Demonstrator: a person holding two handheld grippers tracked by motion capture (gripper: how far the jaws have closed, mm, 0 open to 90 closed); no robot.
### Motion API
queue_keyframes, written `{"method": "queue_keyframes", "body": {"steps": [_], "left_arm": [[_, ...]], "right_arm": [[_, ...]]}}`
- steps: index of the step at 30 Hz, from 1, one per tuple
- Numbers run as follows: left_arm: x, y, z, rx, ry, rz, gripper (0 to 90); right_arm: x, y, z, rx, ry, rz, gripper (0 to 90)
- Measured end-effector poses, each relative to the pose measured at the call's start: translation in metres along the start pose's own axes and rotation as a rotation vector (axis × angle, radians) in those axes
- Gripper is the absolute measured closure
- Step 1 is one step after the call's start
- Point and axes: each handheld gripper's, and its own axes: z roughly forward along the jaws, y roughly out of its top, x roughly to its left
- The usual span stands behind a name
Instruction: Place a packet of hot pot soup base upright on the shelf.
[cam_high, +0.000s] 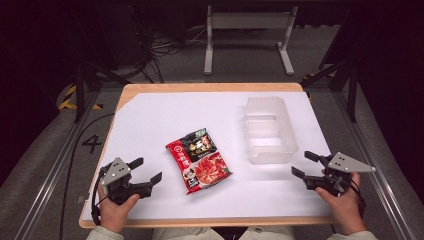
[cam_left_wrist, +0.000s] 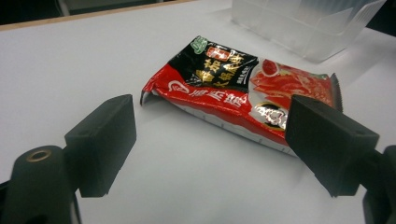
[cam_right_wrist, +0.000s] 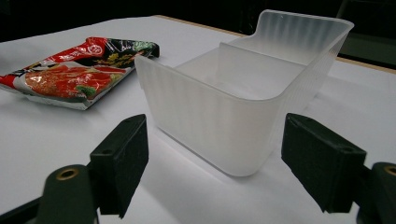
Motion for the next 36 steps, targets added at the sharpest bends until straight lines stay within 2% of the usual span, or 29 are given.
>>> {"method": "queue_keyframes", "body": {"steps": [7, 10, 12, 19, 23, 28, 31, 36], "left_arm": [[0.001, 0.005, 0.004, 0.008, 0.006, -0.013, 19.1], [0.003, 0.011, 0.008, 0.014, 0.0, -0.022, 19.5], [0.006, 0.019, 0.014, 0.012, -0.022, -0.033, 19.6], [0.011, 0.032, 0.027, 0.028, -0.033, -0.027, 19.6], [0.014, 0.041, 0.036, 0.034, -0.025, -0.017, 19.6], [0.018, 0.052, 0.05, 0.038, -0.03, -0.044, 19.6], [0.021, 0.055, 0.055, 0.033, -0.021, -0.047, 19.6], [0.03, 0.059, 0.065, 0.025, -0.034, -0.081, 19.7]], "right_arm": [[0.0, 0.0, 0.001, 0.003, 0.004, 0.004, 23.2], [-0.001, 0.0, 0.002, 0.0, 0.002, 0.007, 23.2], [-0.002, -0.001, 0.001, 0.002, -0.003, 0.013, 23.2], [-0.002, -0.001, 0.001, 0.003, -0.006, 0.018, 23.2], [-0.002, -0.001, 0.003, 0.005, -0.003, 0.015, 23.2], [-0.003, -0.001, 0.003, 0.005, 0.0, 0.021, 23.1], [-0.003, -0.001, 0.003, 0.006, 0.002, 0.022, 23.0], [-0.002, -0.001, 0.004, 0.01, 0.003, 0.019, 23.0]]}}
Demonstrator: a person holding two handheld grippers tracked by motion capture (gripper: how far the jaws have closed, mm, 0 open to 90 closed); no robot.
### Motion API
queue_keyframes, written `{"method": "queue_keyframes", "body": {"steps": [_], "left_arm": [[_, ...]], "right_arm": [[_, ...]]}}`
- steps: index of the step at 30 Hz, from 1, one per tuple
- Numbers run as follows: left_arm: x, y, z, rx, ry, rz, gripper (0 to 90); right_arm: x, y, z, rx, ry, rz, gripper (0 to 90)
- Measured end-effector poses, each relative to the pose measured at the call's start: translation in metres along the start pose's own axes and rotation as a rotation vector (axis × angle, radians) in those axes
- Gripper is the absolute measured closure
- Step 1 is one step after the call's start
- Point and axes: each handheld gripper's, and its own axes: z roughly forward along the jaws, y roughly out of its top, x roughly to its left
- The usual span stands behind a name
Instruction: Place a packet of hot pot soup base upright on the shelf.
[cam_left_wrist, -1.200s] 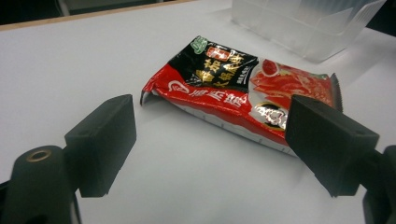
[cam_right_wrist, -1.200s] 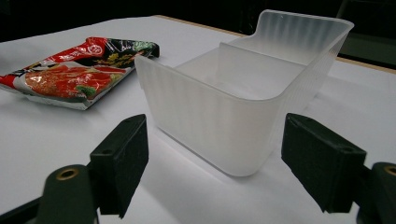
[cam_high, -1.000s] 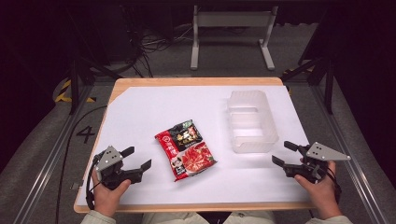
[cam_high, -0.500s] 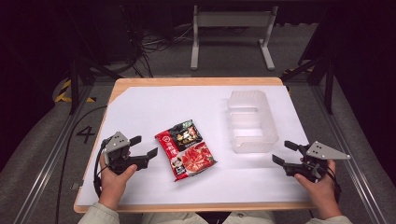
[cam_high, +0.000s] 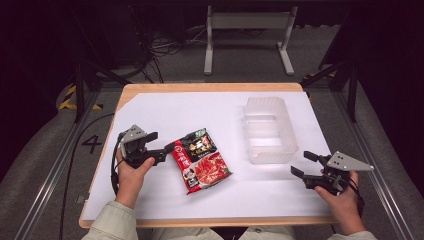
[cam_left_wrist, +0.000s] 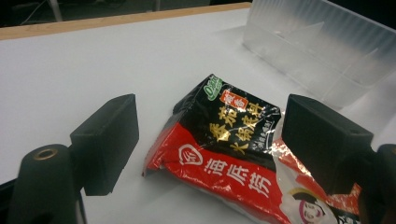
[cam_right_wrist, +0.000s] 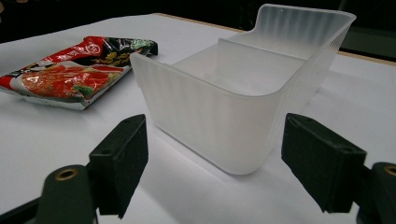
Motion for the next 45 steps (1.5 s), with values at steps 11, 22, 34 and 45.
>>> {"method": "queue_keyframes", "body": {"steps": [11, 22, 34, 45], "left_arm": [[0.008, 0.005, 0.02, 0.041, 0.045, -0.003, 20.3], [0.017, -0.002, 0.046, 0.12, 0.026, -0.037, 21.5], [0.027, -0.01, 0.062, 0.21, 0.033, -0.075, 30.6], [0.031, -0.015, 0.07, 0.251, -0.008, -0.092, 37.5]], "right_arm": [[0.0, -0.001, -0.001, 0.003, -0.001, -0.003, 22.9], [0.001, -0.004, -0.006, 0.005, -0.012, 0.003, 22.8], [0.002, -0.003, 0.0, 0.017, -0.004, -0.007, 22.7], [0.002, -0.003, 0.0, 0.019, -0.003, -0.01, 22.5]]}}
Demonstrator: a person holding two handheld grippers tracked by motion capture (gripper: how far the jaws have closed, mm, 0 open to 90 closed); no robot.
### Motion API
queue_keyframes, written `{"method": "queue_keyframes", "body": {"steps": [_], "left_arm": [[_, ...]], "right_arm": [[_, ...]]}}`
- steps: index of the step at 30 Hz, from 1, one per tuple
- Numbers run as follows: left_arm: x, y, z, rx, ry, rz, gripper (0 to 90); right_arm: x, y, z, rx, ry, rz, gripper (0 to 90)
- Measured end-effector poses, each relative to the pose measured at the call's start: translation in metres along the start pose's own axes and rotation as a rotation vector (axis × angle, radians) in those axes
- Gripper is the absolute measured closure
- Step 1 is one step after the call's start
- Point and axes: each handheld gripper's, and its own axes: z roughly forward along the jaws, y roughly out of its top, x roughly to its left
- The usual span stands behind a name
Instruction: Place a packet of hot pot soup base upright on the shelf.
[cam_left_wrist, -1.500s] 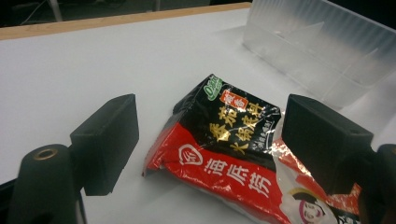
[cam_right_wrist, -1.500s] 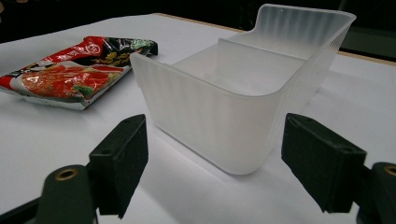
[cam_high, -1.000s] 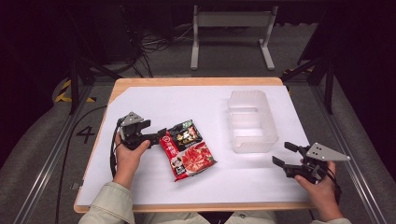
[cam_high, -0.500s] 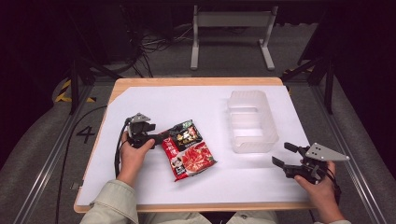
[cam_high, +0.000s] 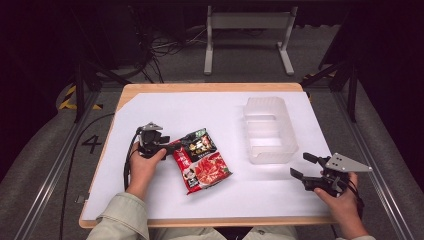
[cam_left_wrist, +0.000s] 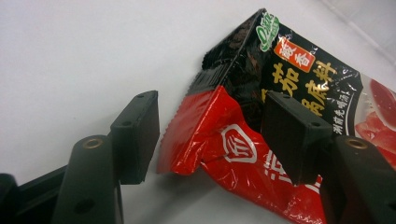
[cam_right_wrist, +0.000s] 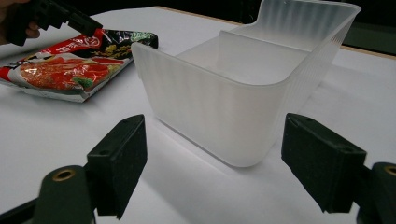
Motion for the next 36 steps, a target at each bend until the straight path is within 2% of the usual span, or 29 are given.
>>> {"method": "queue_keyframes", "body": {"steps": [4, 5, 7, 11, 13, 14, 15, 19, 22, 25, 28, 29, 31, 36], "left_arm": [[-0.001, -0.001, 0.005, 0.035, -0.011, 0.0, 37.1], [0.0, -0.001, 0.007, 0.061, -0.038, -0.007, 37.8], [0.001, -0.002, 0.009, 0.075, -0.052, -0.015, 36.3], [0.001, -0.002, 0.008, 0.073, -0.035, -0.015, 40.9], [0.002, -0.003, 0.008, 0.073, -0.04, -0.02, 43.0], [0.002, -0.003, 0.008, 0.073, -0.036, -0.013, 44.9], [-0.001, -0.004, 0.008, 0.072, -0.008, 0.0, 48.6], [-0.005, -0.004, 0.009, 0.077, 0.004, 0.018, 56.6], [-0.008, -0.003, 0.01, 0.088, 0.03, -0.003, 61.0], [-0.007, -0.003, 0.009, 0.089, 0.029, -0.021, 65.1], [-0.005, -0.004, 0.008, 0.082, 0.001, -0.062, 77.2], [-0.003, -0.004, 0.007, 0.083, -0.008, -0.062, 79.3], [-0.002, -0.005, 0.005, 0.073, -0.021, -0.083, 82.5], [-0.004, -0.004, 0.003, 0.053, -0.021, -0.08, 85.5]], "right_arm": [[0.0, 0.0, 0.0, -0.002, 0.004, 0.002, 22.3], [0.0, 0.0, 0.0, -0.002, 0.004, 0.002, 22.2], [0.0, 0.0, 0.0, -0.001, 0.003, 0.002, 22.2], [0.0, 0.0, 0.0, 0.002, 0.002, -0.001, 22.2], [0.0, -0.001, 0.0, 0.004, 0.002, 0.001, 22.2], [0.0, -0.001, 0.0, 0.005, 0.002, 0.001, 22.2], [0.0, -0.001, 0.001, 0.006, 0.003, 0.001, 22.2], [0.0, 0.0, 0.001, 0.004, 0.003, 0.0, 22.1], [0.001, 0.0, 0.001, 0.003, 0.008, 0.003, 21.4], [0.001, 0.0, 0.002, 0.003, 0.01, 0.001, 21.3], [0.001, 0.0, 0.002, 0.006, 0.006, 0.006, 21.4], [0.001, 0.0, 0.002, 0.006, 0.006, 0.006, 21.4], [0.001, 0.0, 0.002, 0.007, 0.008, 0.004, 21.5], [0.0, 0.0, 0.002, 0.007, 0.002, 0.002, 21.5]]}}
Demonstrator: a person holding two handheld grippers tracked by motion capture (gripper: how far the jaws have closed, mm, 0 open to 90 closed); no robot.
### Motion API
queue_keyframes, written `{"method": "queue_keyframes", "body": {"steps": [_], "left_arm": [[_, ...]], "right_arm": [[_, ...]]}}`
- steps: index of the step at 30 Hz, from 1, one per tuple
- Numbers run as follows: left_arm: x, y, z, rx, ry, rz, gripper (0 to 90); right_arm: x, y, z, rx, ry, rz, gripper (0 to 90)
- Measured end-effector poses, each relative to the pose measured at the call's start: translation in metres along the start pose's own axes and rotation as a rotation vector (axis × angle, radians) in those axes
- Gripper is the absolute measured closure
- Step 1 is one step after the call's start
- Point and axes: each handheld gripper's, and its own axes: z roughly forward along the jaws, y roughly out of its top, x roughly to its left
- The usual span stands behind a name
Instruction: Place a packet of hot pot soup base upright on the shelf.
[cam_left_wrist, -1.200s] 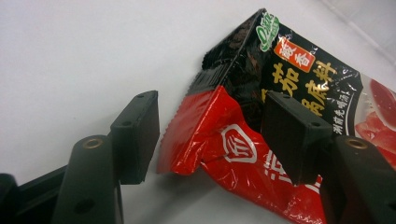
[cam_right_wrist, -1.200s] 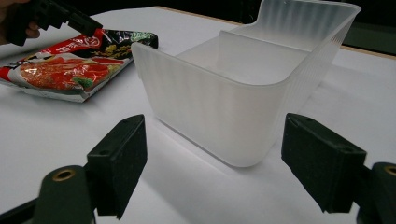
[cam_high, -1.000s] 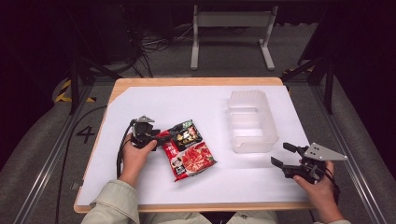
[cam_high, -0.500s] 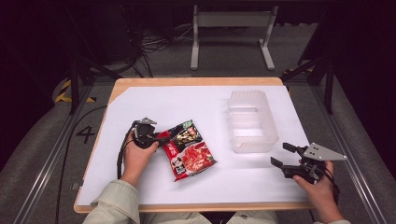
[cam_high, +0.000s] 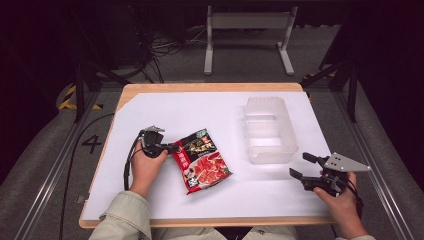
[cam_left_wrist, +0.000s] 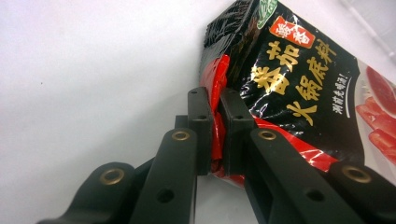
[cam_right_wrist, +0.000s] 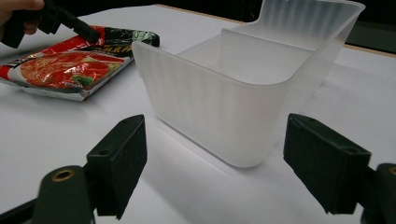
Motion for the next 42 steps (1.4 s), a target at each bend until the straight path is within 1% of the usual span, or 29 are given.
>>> {"method": "queue_keyframes", "body": {"steps": [3, 6, 7, 8, 9, 10, 12, 14, 15, 18, 19, 20, 21, 22, 23, 24, 25, 26, 27, 28, 29, 31, 32, 36, 37, 40, 42], "left_arm": [[-0.002, 0.001, -0.002, -0.006, 0.005, 0.001, 85.8], [-0.004, 0.002, -0.004, -0.014, 0.01, 0.013, 86.2], [-0.005, 0.003, -0.006, -0.017, 0.01, 0.028, 86.2], [-0.006, 0.003, -0.008, -0.021, 0.009, 0.027, 86.3], [-0.007, 0.004, -0.01, -0.026, 0.012, 0.037, 86.4], [-0.009, 0.005, -0.012, -0.037, 0.011, 0.038, 86.5], [-0.012, 0.007, -0.016, -0.052, 0.01, 0.055, 86.6], [-0.016, 0.008, -0.02, -0.076, 0.009, 0.057, 86.8], [-0.017, 0.009, -0.021, -0.083, 0.0, 0.051, 86.7], [-0.019, 0.01, -0.024, -0.094, 0.006, 0.061, 86.8], [-0.021, 0.01, -0.025, -0.103, 0.002, 0.056, 86.9], [-0.023, 0.011, -0.027, -0.113, 0.003, 0.064, 86.9], [-0.028, 0.012, -0.033, -0.131, -0.009, 0.069, 87.0], [-0.028, 0.012, -0.033, -0.131, -0.009, 0.069, 87.1], [-0.031, 0.013, -0.035, -0.142, -0.016, 0.079, 87.1], [-0.034, 0.014, -0.038, -0.15, -0.023, 0.079, 87.2], [-0.038, 0.015, -0.041, -0.163, -0.031, 0.09, 87.3], [-0.041, 0.016, -0.043, -0.175, -0.034, 0.092, 87.4], [-0.044, 0.016, -0.046, -0.179, -0.038, 0.107, 87.5], [-0.046, 0.017, -0.048, -0.186, -0.041, 0.108, 87.5], [-0.049, 0.017, -0.05, -0.195, -0.046, 0.118, 87.5], [-0.056, 0.018, -0.054, -0.21, -0.052, 0.127, 87.6], [-0.058, 0.019, -0.057, -0.219, -0.053, 0.144, 87.6], [-0.07, 0.02, -0.066, -0.255, -0.062, 0.177, 87.7], [-0.074, 0.02, -0.07, -0.269, -0.062, 0.191, 87.7], [-0.08, 0.019, -0.077, -0.296, -0.076, 0.203, 87.7], [-0.084, 0.019, -0.082, -0.316, -0.071, 0.214, 87.7]], "right_arm": [[0.0, 0.0, 0.0, 0.0, -0.002, 0.001, 21.6], [0.0, 0.0, 0.0, -0.003, -0.002, -0.002, 21.6], [0.0, 0.0, 0.0, -0.003, -0.002, -0.002, 21.6], [0.0, 0.0, -0.001, -0.002, -0.002, -0.001, 21.5], [0.0, 0.0, -0.001, -0.002, -0.003, -0.002, 21.5], [0.0, 0.0, -0.001, -0.002, -0.003, -0.003, 21.6], [0.0, 0.0, -0.001, -0.002, -0.004, -0.004, 21.6], [0.001, 0.001, -0.001, -0.002, -0.005, -0.005, 21.6], [0.001, 0.001, -0.001, -0.002, -0.005, -0.005, 21.6], [0.001, 0.001, -0.002, -0.002, -0.006, -0.006, 21.6], [0.001, 0.001, -0.002, -0.003, -0.004, -0.008, 21.6], [0.001, 0.001, -0.002, -0.003, -0.004, -0.008, 21.6], [0.001, 0.001, -0.002, -0.004, -0.006, -0.008, 21.6], [0.001, 0.001, -0.002, -0.004, -0.006, -0.008, 21.6], [0.001, 0.001, -0.002, -0.004, -0.007, -0.009, 21.6], [0.001, 0.001, -0.002, -0.003, -0.009, -0.01, 21.6], [0.001, 0.001, -0.002, -0.003, -0.009, -0.01, 21.6], [0.001, 0.001, -0.003, -0.005, -0.01, -0.01, 21.6], [0.001, 0.001, -0.003, -0.005, -0.011, -0.011, 21.6], [0.001, 0.002, -0.003, -0.009, -0.009, -0.012, 21.6], [0.001, 0.002, -0.003, -0.009, -0.01, -0.01, 21.6], [0.001, 0.002, -0.004, -0.011, -0.009, -0.011, 21.6], [0.001, 0.002, -0.004, -0.011, -0.011, -0.012, 21.6], [0.001, 0.003, -0.005, -0.016, -0.014, -0.014, 21.6], [0.001, 0.003, -0.005, -0.016, -0.014, -0.014, 21.6], [0.002, 0.004, -0.006, -0.018, -0.014, -0.016, 21.6], [0.002, 0.004, -0.006, -0.02, -0.013, -0.017, 21.6]]}}
